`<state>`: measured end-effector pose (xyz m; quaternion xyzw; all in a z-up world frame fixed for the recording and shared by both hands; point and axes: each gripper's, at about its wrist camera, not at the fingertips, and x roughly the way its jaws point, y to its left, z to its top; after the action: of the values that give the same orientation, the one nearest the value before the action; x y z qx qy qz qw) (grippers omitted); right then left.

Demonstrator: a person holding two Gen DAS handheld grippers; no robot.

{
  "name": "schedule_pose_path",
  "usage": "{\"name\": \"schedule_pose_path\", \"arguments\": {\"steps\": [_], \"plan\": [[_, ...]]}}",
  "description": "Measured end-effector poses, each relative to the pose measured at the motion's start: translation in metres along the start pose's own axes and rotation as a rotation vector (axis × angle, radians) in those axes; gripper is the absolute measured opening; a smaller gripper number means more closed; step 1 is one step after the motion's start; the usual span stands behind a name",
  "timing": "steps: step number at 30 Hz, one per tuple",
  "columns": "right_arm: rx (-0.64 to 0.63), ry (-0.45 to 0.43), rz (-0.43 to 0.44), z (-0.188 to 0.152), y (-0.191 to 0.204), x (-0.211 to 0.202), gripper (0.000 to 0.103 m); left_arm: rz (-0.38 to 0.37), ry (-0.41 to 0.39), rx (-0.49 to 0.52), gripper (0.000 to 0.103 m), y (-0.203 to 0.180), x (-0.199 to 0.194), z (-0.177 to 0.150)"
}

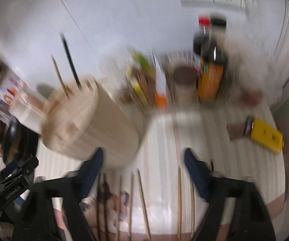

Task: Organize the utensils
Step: 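Open both tools to drop the chopsticks into the holder, then grasp a light wooden chopstick with the right tool while the left tool grasps a black chopstick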

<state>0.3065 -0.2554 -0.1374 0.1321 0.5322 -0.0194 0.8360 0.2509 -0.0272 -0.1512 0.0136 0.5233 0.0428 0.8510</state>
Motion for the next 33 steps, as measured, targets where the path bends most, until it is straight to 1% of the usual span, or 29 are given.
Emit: {"name": "schedule_pose_path", "arguments": {"steps": [1, 2, 5, 6, 7, 8, 9, 10, 12, 14, 16, 18, 21, 23, 25, 27, 28, 30, 31, 32, 33], "plan": [[-0.001, 0.033, 0.005, -0.008, -0.002, 0.011, 0.054, 0.005, 0.026, 0.004, 0.103, -0.002, 0.008, -0.007], [0.002, 0.071, 0.016, -0.017, -0.006, 0.023, 0.048, 0.012, 0.062, 0.013, 0.103, -0.004, 0.019, -0.017], [-0.011, 0.182, 0.029, -0.044, -0.011, 0.061, 0.036, 0.019, 0.156, 0.049, 0.102, -0.013, 0.050, -0.046], [-0.018, 0.204, 0.027, -0.050, -0.011, 0.069, 0.035, 0.019, 0.188, 0.060, 0.102, -0.016, 0.060, -0.054], [-0.031, 0.232, 0.023, -0.058, -0.010, 0.079, 0.032, 0.014, 0.215, 0.070, 0.102, -0.019, 0.068, -0.061], [-0.039, 0.258, 0.020, -0.065, -0.010, 0.089, 0.031, 0.003, 0.250, 0.080, 0.096, -0.024, 0.077, -0.070], [-0.045, 0.277, 0.016, -0.071, -0.009, 0.095, 0.031, -0.004, 0.277, 0.087, 0.086, -0.026, 0.085, -0.076], [-0.051, 0.298, 0.011, -0.076, -0.008, 0.103, 0.031, -0.009, 0.300, 0.093, 0.083, -0.029, 0.090, -0.081], [-0.063, 0.328, -0.001, -0.089, -0.004, 0.114, 0.031, -0.019, 0.343, 0.100, 0.071, -0.033, 0.104, -0.090], [-0.069, 0.356, -0.009, -0.096, -0.003, 0.124, 0.031, -0.020, 0.357, 0.102, 0.064, -0.034, 0.108, -0.092], [-0.074, 0.375, -0.022, -0.102, -0.003, 0.132, 0.031, -0.021, 0.368, 0.108, 0.062, -0.036, 0.113, -0.095], [-0.082, 0.391, -0.031, -0.107, -0.002, 0.136, 0.031, -0.016, 0.369, 0.116, 0.055, -0.038, 0.115, -0.096], [-0.097, 0.406, -0.039, -0.113, 0.000, 0.140, 0.031, -0.025, 0.378, 0.116, 0.048, -0.038, 0.116, -0.097], [-0.110, 0.411, -0.045, -0.115, 0.003, 0.141, 0.031, -0.028, 0.374, 0.121, 0.047, -0.038, 0.115, -0.097], [-0.123, 0.416, -0.054, -0.118, 0.005, 0.142, 0.031, -0.040, 0.371, 0.126, 0.042, -0.039, 0.115, -0.099], [-0.140, 0.427, -0.069, -0.122, 0.007, 0.145, 0.031, -0.069, 0.369, 0.129, 0.024, -0.041, 0.116, -0.099], [-0.147, 0.433, -0.077, -0.122, 0.012, 0.147, 0.032, -0.074, 0.367, 0.134, 0.019, -0.042, 0.115, -0.099], [-0.188, 0.428, -0.103, -0.124, 0.026, 0.151, 0.032, -0.072, 0.364, 0.148, 0.004, -0.045, 0.115, -0.099], [-0.212, 0.427, -0.119, -0.126, 0.029, 0.151, 0.030, -0.065, 0.363, 0.156, 0.004, -0.047, 0.115, -0.099], [-0.230, 0.423, -0.145, -0.128, 0.031, 0.151, 0.019, -0.054, 0.362, 0.163, 0.004, -0.049, 0.116, -0.100], [-0.243, 0.415, -0.179, -0.132, 0.030, 0.149, 0.011, -0.044, 0.363, 0.160, 0.004, -0.048, 0.117, -0.100]]}}
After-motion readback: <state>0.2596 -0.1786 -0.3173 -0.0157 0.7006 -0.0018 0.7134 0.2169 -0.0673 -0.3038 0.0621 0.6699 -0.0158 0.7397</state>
